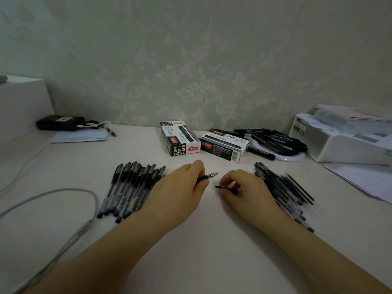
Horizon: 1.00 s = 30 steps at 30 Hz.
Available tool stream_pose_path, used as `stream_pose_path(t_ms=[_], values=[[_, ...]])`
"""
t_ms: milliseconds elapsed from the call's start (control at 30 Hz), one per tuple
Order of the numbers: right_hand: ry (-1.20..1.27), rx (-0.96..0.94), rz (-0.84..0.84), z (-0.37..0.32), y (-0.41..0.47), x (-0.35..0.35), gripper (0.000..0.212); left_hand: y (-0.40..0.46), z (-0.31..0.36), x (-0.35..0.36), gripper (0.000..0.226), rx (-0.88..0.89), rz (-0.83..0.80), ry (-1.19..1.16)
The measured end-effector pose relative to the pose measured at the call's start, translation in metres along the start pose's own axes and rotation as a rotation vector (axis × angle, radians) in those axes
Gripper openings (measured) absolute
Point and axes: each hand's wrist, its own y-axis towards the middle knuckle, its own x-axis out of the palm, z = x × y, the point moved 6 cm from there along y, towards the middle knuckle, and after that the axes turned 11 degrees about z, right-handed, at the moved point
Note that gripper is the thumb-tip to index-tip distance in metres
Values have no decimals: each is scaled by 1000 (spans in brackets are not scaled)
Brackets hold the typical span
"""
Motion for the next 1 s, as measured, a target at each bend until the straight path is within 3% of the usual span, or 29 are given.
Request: stream_pose_path(t_ms=[167,400,600,800,1000], values=[[76,23,38,-2,1,-2,11,0,2,0,12,31,4,-40],[444,146,17,-12,1,-5,39,0,10,-1,11,97,9,-117],[632,238,-77,-12,2,-1,28,2,9,-2,19,91,1,-169],[633,262,-91,-6,2,-4,28,3,10,-5,14,51,-35,-221],[668,258,-112,-5,1,-4,6,1,8,-2,19,17,-119,-144]])
